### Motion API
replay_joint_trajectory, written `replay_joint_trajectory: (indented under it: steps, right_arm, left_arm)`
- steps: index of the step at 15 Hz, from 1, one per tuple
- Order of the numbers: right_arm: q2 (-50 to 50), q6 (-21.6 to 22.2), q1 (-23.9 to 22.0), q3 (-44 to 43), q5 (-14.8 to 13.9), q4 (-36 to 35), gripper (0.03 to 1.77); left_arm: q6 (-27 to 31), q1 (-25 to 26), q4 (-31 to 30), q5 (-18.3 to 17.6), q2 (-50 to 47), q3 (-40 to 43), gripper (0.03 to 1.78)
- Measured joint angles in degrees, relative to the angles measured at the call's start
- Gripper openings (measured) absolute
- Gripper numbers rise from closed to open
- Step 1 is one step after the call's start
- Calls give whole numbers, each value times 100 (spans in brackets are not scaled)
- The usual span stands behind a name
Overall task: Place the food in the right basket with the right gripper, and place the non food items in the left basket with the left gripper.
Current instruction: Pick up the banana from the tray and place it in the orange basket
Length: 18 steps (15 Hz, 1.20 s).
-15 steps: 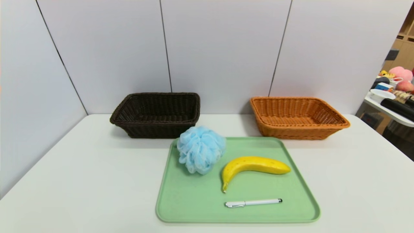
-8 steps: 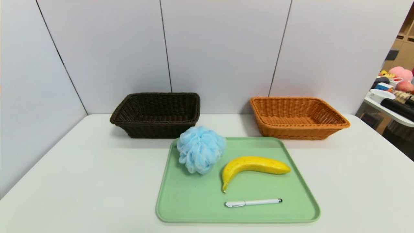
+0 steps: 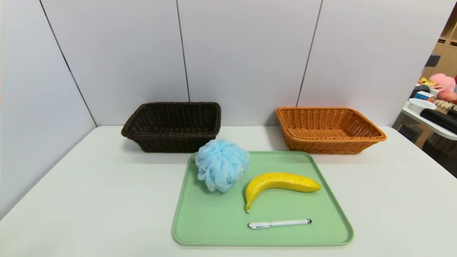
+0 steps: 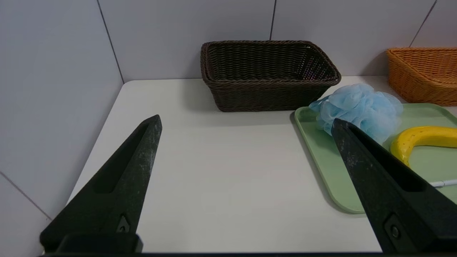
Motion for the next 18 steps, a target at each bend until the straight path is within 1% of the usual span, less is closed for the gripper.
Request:
replay_joint_trajectory:
  steps: [3, 5, 8, 11, 12, 13, 16, 18]
  right_arm:
    - [616, -294, -11, -356, -55, 0, 170]
    - [972, -339, -11, -383, -38, -37, 170]
    - [1621, -247, 68, -369, 15, -295, 170]
    - [2437, -167, 190, -301, 89, -1133, 170]
    - [2688, -154, 284, -271, 99, -1480, 170]
    - [2867, -146, 389, -238, 99, -1684, 170]
    - [3240, -176, 611, -195, 96, -1755, 170]
    - [3400, -168, 695, -207, 78, -1836, 170]
  left_arm:
    - [12, -6, -596, -462, 784, -116, 169]
    - [32, -16, -742, -579, 1267, -151, 169]
    - [28, -41, -1087, -557, 1930, -184, 169]
    - [4, -57, -1575, -492, 2567, -165, 169]
    - [-13, -57, -1699, -490, 2727, -151, 169]
    - [-32, -63, -1738, -492, 2860, -135, 169]
    - [-40, -132, -1779, -492, 3184, -110, 169]
    - [-38, -177, -1929, -490, 3306, -41, 169]
